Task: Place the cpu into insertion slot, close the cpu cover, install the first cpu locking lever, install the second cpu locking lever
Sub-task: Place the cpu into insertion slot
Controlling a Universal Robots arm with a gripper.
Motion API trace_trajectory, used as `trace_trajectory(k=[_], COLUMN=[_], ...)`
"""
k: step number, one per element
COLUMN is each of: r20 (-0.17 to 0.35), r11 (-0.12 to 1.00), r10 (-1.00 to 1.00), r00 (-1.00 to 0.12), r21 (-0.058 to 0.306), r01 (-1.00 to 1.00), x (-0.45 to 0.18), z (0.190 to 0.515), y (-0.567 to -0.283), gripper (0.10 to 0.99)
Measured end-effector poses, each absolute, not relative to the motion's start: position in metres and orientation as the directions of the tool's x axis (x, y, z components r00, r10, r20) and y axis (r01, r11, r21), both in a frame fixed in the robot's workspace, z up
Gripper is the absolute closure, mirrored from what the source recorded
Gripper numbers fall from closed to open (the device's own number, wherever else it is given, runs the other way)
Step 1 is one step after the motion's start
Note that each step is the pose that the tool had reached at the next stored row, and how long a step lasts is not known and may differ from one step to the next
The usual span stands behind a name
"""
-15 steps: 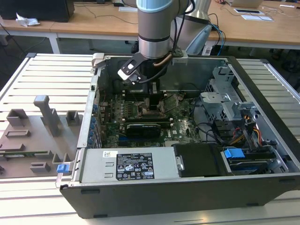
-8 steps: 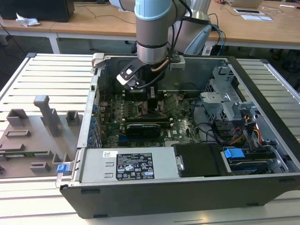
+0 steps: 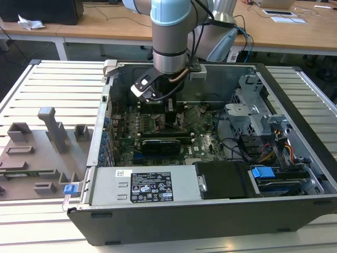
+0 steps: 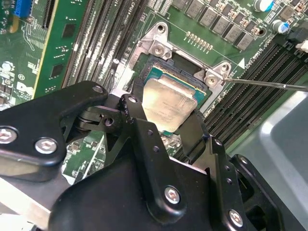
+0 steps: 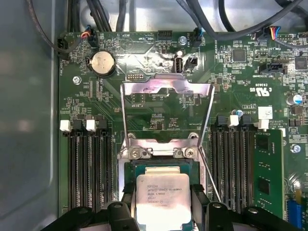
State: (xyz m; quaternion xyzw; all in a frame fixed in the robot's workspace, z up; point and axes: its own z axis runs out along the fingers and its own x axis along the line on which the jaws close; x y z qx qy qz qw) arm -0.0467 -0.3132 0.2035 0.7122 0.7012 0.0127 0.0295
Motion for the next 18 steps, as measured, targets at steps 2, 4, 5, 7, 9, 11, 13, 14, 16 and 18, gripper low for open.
trace_trajectory(k=[2,4,5,7,9,11,13,14,16,18], r20=[-0.024,-0.025,-0.025,-0.026,-0.026,-0.027,-0.027,-0.027,-0.027,-0.026], r11=[-0.015,-0.015,-0.015,-0.015,-0.015,-0.015,-0.015,-0.015,-0.015,-0.015], r10=[1.0,1.0,1.0,1.0,1.0,0.999,0.999,0.999,0.999,1.0], r00=[0.017,0.017,0.017,0.016,0.017,0.017,0.016,0.016,0.016,0.016], r21=[0.06,0.06,0.06,0.06,0.06,0.06,0.06,0.06,0.06,0.06], r01=[0.998,0.998,0.998,0.998,0.998,0.998,0.998,0.998,0.998,0.998], x=[-0.0468,-0.0467,-0.0466,-0.0463,-0.0462,-0.0461,-0.0461,-0.0461,-0.0461,-0.046], z=[0.2021,0.2016,0.2015,0.2014,0.2011,0.2003,0.1996,0.1995,0.1993,0.1989], y=[-0.3131,-0.3131,-0.3131,-0.3131,-0.3131,-0.3132,-0.3132,-0.3132,-0.3132,-0.313], gripper=[0.541,0.541,0.541,0.541,0.541,0.541,0.541,0.541,0.541,0.541])
